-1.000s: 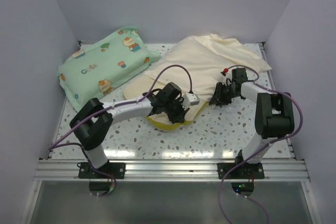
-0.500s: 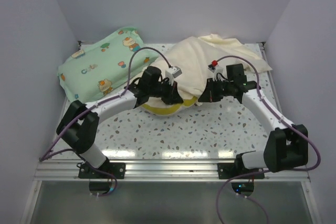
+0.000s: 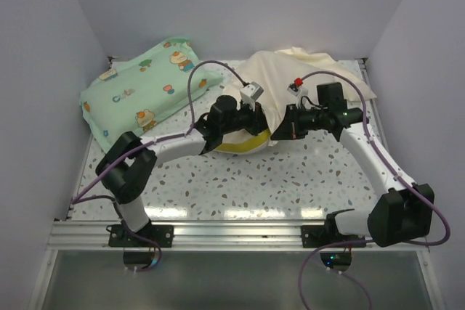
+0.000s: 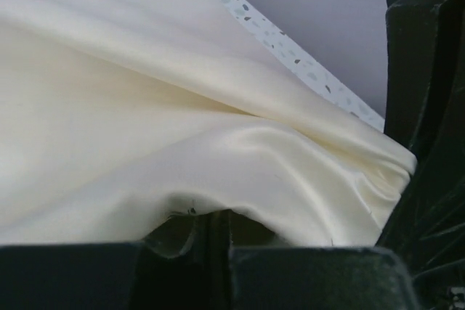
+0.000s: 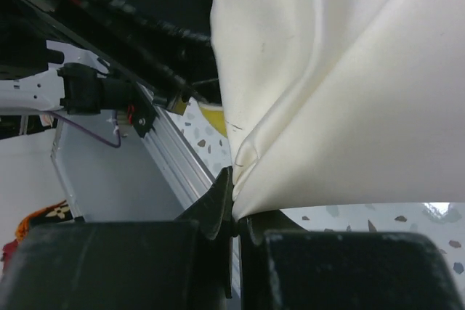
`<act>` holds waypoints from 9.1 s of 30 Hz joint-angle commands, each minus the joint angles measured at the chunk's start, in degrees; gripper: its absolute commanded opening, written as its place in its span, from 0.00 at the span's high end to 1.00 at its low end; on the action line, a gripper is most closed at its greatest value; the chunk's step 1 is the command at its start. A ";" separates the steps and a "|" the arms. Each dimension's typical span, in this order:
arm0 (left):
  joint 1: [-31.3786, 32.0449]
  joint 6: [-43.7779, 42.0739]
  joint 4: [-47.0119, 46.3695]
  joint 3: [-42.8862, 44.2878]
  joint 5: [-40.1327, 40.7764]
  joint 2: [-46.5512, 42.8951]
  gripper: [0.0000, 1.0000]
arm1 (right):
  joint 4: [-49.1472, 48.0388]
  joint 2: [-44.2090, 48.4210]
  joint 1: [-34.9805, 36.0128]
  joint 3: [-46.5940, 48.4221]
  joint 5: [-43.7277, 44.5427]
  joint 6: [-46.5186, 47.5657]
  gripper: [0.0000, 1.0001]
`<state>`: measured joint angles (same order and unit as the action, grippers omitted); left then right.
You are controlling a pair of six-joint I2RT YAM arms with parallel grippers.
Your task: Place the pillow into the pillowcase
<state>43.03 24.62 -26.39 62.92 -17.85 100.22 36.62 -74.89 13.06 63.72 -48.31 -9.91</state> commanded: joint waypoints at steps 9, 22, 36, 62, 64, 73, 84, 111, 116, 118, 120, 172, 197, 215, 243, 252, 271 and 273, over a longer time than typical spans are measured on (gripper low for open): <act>-2.68 -29.95 32.28 -11.32 -16.59 -19.42 0.20 | 7.66 3.10 0.48 -10.47 7.25 5.68 1.00; -33.42 -36.66 47.40 -10.71 -10.29 -27.46 0.04 | 10.67 -2.70 5.31 3.93 16.22 11.67 0.07; -39.24 -22.36 22.99 -16.85 -16.07 -14.19 0.05 | -13.66 -38.12 18.31 39.53 37.32 8.52 0.32; -40.21 -5.03 1.62 -28.99 -22.49 -7.95 0.34 | -7.71 -62.67 27.28 65.74 42.17 11.76 1.00; -40.21 -3.54 -2.14 -29.08 -23.54 -7.24 0.46 | -7.79 -61.08 27.37 66.09 40.07 10.53 1.00; -38.63 27.11 -45.08 -30.31 -32.60 -0.57 1.00 | -11.57 -48.26 29.39 61.28 26.70 -2.73 1.00; -31.17 62.56 -82.24 -20.72 -33.74 6.93 1.00 | -14.30 -42.27 35.37 55.46 27.38 -13.47 1.00; -34.67 66.97 -80.06 -22.39 -16.87 12.89 0.84 | -29.69 -30.48 38.98 35.50 26.59 -35.28 1.00; -37.74 60.74 -72.94 -30.37 -22.13 6.24 0.41 | -25.55 -33.82 33.02 36.82 31.61 -27.01 1.00; -39.67 58.45 -70.47 -33.28 -24.94 3.41 0.28 | -25.02 -35.83 31.16 37.00 31.97 -26.39 1.00; -42.93 57.39 -67.76 -37.68 -29.86 -1.33 0.22 | -24.75 -37.34 28.96 37.61 30.66 -25.60 1.00; 16.48 -75.07 17.51 -11.50 0.88 -5.57 0.11 | -10.45 -13.02 -11.48 -16.35 7.45 -5.92 1.00; 6.37 -51.00 18.85 -1.30 3.34 0.50 1.00 | 0.38 -2.90 -11.83 -13.27 0.77 -2.65 1.00; 3.21 -35.07 1.19 15.50 30.24 3.48 1.00 | -32.21 8.27 -4.18 -3.61 -16.81 -41.22 1.00; -26.48 -47.66 52.14 -9.30 -10.56 -26.31 0.23 | 8.35 -0.68 -7.09 -3.80 3.05 4.98 1.00; -41.70 -26.83 33.64 -17.56 -16.69 -24.91 0.25 | 6.37 -3.94 2.31 12.00 25.19 12.37 0.31; -45.84 -25.08 14.19 2.38 -43.24 10.85 0.20 | -22.02 -26.70 43.26 15.91 54.63 36.71 0.07; -45.84 -22.44 9.55 2.48 -43.32 12.18 0.25 | -24.74 -28.98 44.24 16.69 56.39 36.81 0.06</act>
<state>-2.85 -2.96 -5.52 62.81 -57.58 110.63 21.82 -100.86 56.07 80.58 2.17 22.35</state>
